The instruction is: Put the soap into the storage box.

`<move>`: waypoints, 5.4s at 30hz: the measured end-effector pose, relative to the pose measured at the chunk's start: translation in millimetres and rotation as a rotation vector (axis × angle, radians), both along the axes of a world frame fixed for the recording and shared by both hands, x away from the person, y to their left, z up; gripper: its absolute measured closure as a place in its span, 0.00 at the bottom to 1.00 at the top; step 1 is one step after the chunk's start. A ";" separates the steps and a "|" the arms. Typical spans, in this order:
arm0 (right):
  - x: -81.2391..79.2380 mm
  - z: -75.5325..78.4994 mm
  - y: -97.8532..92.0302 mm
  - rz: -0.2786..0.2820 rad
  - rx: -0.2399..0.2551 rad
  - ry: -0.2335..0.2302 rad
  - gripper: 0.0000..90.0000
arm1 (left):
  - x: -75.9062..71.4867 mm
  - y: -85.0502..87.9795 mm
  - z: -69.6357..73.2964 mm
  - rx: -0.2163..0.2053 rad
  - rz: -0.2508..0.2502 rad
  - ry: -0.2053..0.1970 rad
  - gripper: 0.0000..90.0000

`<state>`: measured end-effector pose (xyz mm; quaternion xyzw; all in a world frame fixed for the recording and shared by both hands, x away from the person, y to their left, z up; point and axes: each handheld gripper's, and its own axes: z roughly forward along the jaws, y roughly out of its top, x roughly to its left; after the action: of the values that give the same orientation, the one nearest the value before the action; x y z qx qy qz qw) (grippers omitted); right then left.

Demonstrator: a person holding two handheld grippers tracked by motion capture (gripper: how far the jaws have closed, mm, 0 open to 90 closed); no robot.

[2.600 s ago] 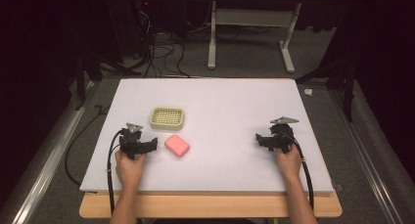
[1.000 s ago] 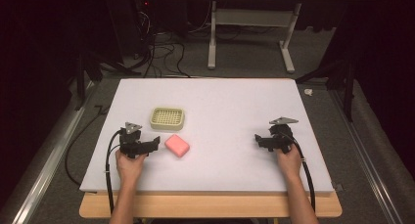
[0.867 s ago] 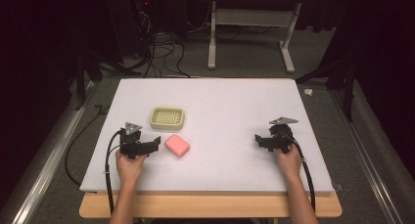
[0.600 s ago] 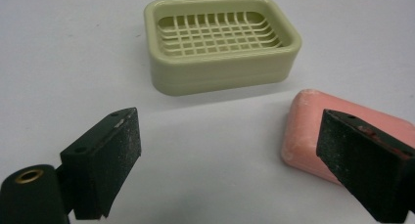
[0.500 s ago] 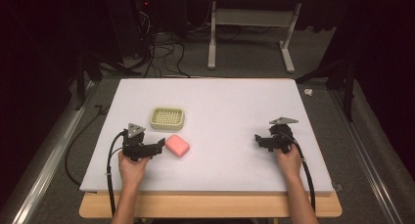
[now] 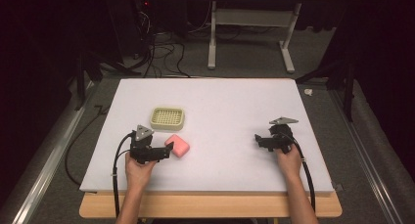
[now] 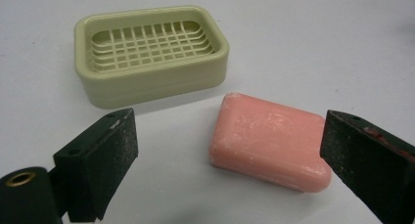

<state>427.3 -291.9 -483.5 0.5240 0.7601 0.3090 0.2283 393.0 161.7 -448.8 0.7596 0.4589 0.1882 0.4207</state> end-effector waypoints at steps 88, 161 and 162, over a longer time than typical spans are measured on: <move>0.0 -0.1 0.1 0.000 0.000 0.000 0.18 | 13.9 -43.7 -19.9 0.107 -0.088 0.086 0.15; -0.1 -0.1 0.1 0.000 0.002 0.001 0.18 | 58.0 -10.2 42.1 0.082 0.083 0.078 0.15; 0.0 -0.1 0.1 0.001 0.001 0.000 0.18 | 60.3 -10.0 42.8 0.079 0.090 0.072 0.15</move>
<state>427.3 -291.8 -483.6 0.5238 0.7602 0.3096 0.2278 453.3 151.6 -406.0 0.7605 0.4994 0.1974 0.3650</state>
